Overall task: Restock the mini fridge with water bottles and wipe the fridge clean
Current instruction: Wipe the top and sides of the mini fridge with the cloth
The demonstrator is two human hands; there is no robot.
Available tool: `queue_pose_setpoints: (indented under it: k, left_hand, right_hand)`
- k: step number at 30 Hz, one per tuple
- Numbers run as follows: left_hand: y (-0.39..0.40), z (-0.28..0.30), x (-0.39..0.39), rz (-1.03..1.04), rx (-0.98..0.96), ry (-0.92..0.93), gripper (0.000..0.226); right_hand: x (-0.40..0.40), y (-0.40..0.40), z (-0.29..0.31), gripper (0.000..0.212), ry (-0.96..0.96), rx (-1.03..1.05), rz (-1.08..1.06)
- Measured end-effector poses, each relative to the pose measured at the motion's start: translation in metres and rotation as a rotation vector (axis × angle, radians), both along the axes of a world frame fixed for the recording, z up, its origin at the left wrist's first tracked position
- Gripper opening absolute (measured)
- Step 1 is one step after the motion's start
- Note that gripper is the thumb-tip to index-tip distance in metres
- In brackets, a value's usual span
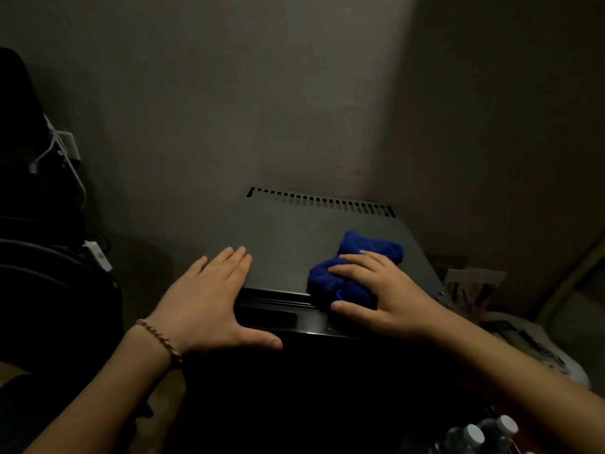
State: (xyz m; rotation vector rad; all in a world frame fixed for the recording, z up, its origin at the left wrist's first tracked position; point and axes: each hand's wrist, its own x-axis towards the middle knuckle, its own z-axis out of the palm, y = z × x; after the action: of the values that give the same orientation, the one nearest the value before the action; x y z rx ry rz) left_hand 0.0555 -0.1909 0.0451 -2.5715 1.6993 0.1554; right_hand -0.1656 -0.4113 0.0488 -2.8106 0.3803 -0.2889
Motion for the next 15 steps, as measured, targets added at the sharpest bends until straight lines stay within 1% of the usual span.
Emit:
queue_pose_setpoints:
  k: [4, 7, 9, 11, 13, 15]
  left_hand:
    - [0.012, -0.002, 0.005, 0.069, -0.078, 0.069, 0.152]
    - [0.016, -0.005, 0.004, 0.123, -0.143, 0.157, 0.157]
    - [0.018, -0.010, 0.005, 0.163, -0.194, 0.200, 0.161]
    - [0.019, -0.013, 0.006, 0.172, -0.218, 0.199, 0.163]
    - [0.018, -0.014, 0.007, 0.175, -0.207, 0.206, 0.163]
    - [0.017, -0.012, 0.008, 0.176, -0.190, 0.210, 0.162]
  right_hand:
    - [0.047, 0.030, -0.001, 0.069, -0.012, -0.019, 0.065]
    - [0.087, 0.040, 0.003, 0.061, -0.069, -0.031, 0.102]
    - [0.114, 0.033, 0.003, 0.063, -0.050, -0.027, 0.116]
    - [0.141, 0.021, 0.001, 0.069, -0.036, -0.036, 0.131]
    - [0.171, 0.009, -0.001, 0.070, -0.055, -0.038, 0.147]
    - [0.203, -0.007, -0.002, 0.072, -0.052, -0.028, 0.115]
